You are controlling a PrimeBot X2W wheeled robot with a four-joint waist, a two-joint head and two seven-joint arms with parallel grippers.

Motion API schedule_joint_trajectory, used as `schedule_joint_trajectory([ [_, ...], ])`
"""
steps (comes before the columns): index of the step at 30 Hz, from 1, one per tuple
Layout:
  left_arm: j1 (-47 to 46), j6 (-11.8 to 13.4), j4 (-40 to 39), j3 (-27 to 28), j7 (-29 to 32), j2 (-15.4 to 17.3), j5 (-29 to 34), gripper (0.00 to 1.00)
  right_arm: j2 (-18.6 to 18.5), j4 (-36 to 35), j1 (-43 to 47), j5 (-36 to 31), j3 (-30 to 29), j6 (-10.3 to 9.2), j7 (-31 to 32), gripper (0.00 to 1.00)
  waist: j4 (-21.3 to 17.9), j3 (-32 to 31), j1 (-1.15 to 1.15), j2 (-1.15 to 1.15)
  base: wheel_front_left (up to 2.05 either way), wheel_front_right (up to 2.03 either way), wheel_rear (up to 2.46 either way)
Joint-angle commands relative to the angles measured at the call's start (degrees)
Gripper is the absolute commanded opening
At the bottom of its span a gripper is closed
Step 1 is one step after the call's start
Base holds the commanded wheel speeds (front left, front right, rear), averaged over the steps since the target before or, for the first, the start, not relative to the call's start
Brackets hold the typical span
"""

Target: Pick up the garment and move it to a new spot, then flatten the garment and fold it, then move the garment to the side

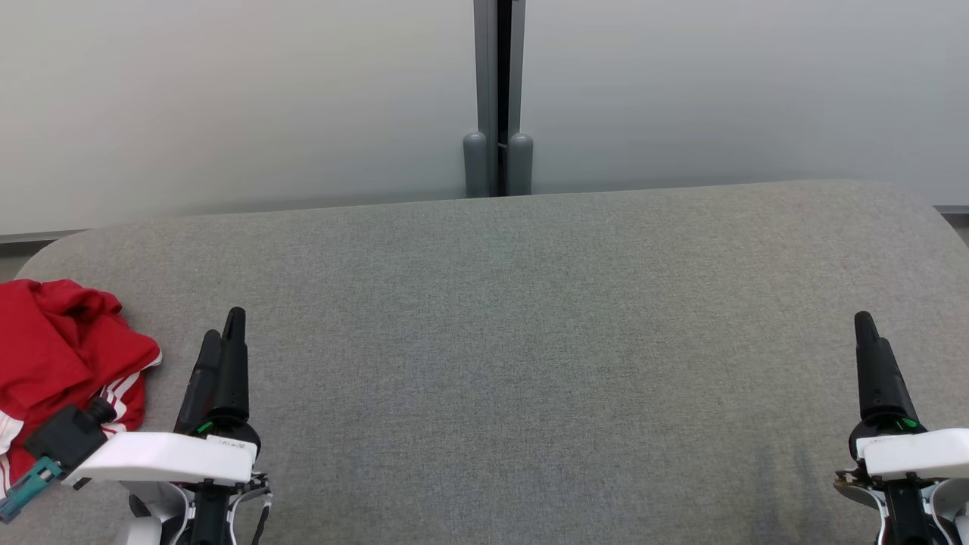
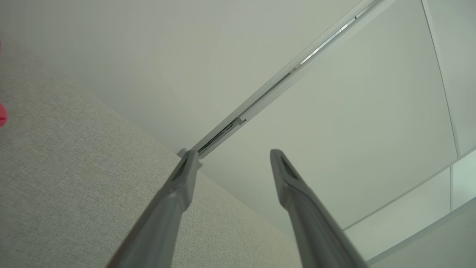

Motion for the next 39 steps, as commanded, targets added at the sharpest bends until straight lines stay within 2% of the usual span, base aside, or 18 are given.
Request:
schedule_joint_trajectory([
  [1, -0.7, 0.13, -1.03, -0.15, -0.41, 0.38, 1.59, 1.0, -0.84, -1.17, -0.49, -1.54, 0.18, 0.01, -0.48, 1.0, 0.0, -0.03, 0.0, 0.0, 0.0, 0.0, 0.0],
  [25, 2.27, 0.35, 1.97, -0.99, -4.83, 1.08, 20.7, 1.0, -2.26, 0.26, 1.26, -20.91, 2.43, 0.02, -2.2, 1.0, -0.06, -0.77, 0.0, 0.0, 0.0, 0.0, 0.0],
  [39, 3.12, 0.3, 4.67, -1.91, -6.98, 1.56, 29.4, 1.0, -2.64, 2.31, 1.85, -29.1, 3.87, 0.01, -3.2, 1.0, 0.26, -1.24, 0.0, 0.0, 0.0, 0.0, 0.0],
])
